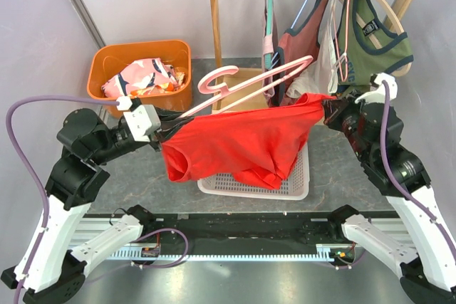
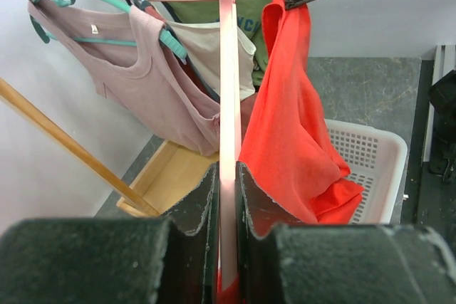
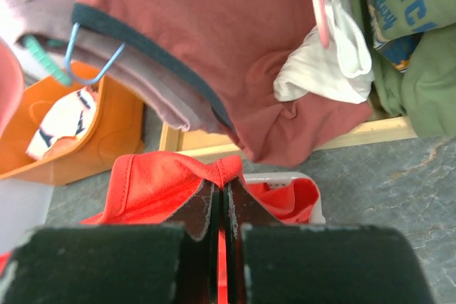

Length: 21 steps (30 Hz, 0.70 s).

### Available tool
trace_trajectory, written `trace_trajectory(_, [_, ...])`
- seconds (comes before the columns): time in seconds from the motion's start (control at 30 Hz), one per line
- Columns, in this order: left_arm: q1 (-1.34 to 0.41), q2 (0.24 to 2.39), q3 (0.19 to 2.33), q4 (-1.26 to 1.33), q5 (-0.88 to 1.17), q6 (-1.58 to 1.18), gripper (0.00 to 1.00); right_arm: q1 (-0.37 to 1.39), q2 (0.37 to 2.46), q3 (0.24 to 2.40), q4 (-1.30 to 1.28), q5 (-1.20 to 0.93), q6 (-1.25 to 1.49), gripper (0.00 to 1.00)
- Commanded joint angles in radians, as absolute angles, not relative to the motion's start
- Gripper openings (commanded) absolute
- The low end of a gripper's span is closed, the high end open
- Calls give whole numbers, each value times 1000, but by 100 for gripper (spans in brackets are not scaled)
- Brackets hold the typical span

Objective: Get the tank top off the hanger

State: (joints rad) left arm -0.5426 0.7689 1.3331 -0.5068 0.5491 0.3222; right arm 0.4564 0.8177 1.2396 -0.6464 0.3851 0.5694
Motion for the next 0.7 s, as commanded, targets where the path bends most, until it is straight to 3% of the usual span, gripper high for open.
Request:
trace_trajectory(0.0, [-526,749,1417,-410,500,296,2,423,766,1155,-668,415,515,0])
trace_trajectory(0.13, [-526,784,1425,-384,512,276,2,422,706,1062,-565,50,473,0])
trace_trajectory(0.4, [-526,879,1480,-325,492,196,2,425,739,1069,-563,-182,399,12])
trace_trajectory(0.47, [-528,890,1485,-325,500,187,2,429,758,1071,-589,-207,379,31])
trace_trajectory(0.53, [-528,907,1491,-330,520,178,2,434,776,1084,-615,-196,336,66])
trace_trajectory(0.67, [-529,960,1514,-402,609,129,2,461,776,1216,-702,-69,241,84])
